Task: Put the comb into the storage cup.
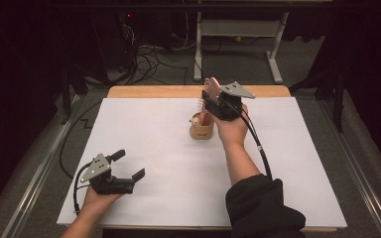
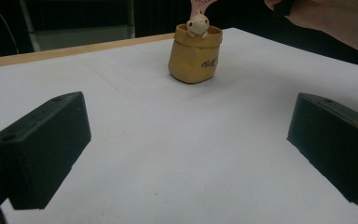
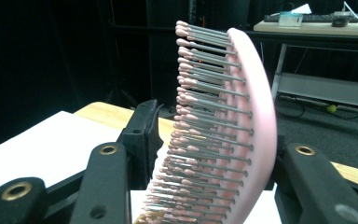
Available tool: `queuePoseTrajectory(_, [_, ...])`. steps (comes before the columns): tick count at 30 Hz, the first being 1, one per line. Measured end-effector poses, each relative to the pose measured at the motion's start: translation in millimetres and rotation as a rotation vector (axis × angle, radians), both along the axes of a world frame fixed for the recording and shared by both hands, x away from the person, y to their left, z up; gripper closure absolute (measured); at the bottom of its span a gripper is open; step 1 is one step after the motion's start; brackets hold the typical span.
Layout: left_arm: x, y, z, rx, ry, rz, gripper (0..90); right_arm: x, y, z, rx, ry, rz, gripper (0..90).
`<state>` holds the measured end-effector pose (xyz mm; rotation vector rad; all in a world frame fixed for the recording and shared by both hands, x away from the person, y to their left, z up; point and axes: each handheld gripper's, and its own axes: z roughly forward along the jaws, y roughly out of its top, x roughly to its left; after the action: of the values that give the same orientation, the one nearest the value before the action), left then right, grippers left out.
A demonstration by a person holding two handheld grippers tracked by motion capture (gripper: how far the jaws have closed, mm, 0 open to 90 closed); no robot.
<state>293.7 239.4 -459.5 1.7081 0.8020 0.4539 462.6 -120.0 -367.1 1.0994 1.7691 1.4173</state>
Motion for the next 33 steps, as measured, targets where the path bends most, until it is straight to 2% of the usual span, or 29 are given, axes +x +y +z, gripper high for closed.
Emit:
queuePoseTrajectory(13, [0.5, -0.4, -0.8, 0.004, 0.002, 0.000, 0.0, 1.2, -16.3, -6.1, 0.024, 0.029, -0.029, 49.9])
queuePoseTrajectory(33, [1.0, 2.0, -1.5, 0.002, -0.002, 0.010, 0.0, 1.2, -29.8, -14.0, 0.043, 0.047, -0.038, 42.5])
